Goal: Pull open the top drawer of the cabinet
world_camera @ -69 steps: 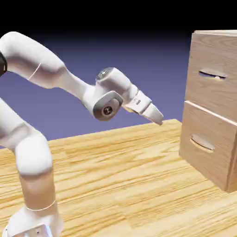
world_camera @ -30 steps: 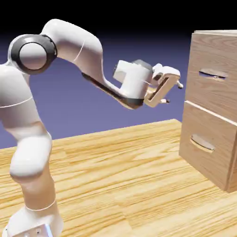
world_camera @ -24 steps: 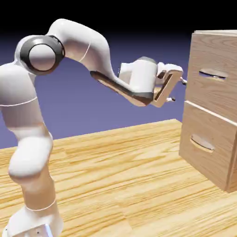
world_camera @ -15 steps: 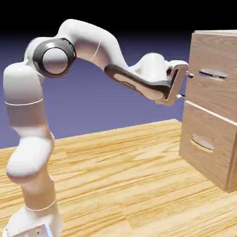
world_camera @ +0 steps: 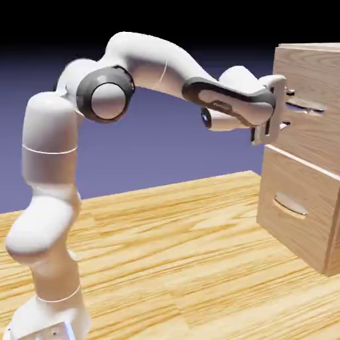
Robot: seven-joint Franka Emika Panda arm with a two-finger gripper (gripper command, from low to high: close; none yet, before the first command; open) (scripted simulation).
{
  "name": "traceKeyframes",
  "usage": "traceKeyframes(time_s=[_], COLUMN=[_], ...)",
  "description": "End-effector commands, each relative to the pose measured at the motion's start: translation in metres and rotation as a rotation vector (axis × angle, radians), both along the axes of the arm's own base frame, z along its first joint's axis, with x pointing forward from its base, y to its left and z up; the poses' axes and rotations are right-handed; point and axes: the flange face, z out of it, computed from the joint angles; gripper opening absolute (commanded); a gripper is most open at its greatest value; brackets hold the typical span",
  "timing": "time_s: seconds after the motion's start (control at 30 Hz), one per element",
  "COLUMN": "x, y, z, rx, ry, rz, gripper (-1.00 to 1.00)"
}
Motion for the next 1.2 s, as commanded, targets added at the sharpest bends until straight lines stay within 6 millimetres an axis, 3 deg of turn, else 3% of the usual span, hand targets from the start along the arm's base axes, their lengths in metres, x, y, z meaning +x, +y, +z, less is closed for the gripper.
traceKeyframes(time_s=[0.0,0.03,0.07,0.1,0.43,0.5,0.67,1.17], x=[0.009,0.015,0.015,0.015,-0.075,-0.083,-0.083,-0.055], y=[0.0,0.0,0.0,0.0,-0.002,-0.004,-0.007,-0.002], z=[-0.001,-0.002,-0.002,-0.002,-0.003,-0.001,0.003,-0.001], rx=[-0.001,-0.002,-0.002,-0.002,0.0,0.006,0.021,0.004], ry=[0.0,0.001,0.001,0.001,0.001,-0.002,-0.007,0.0], rz=[0.0,-0.001,-0.001,-0.001,-0.004,-0.006,-0.006,-0.002], gripper=[0.0,0.0,-1.0,-1.0,-1.0,-1.0,-1.0,-1.0])
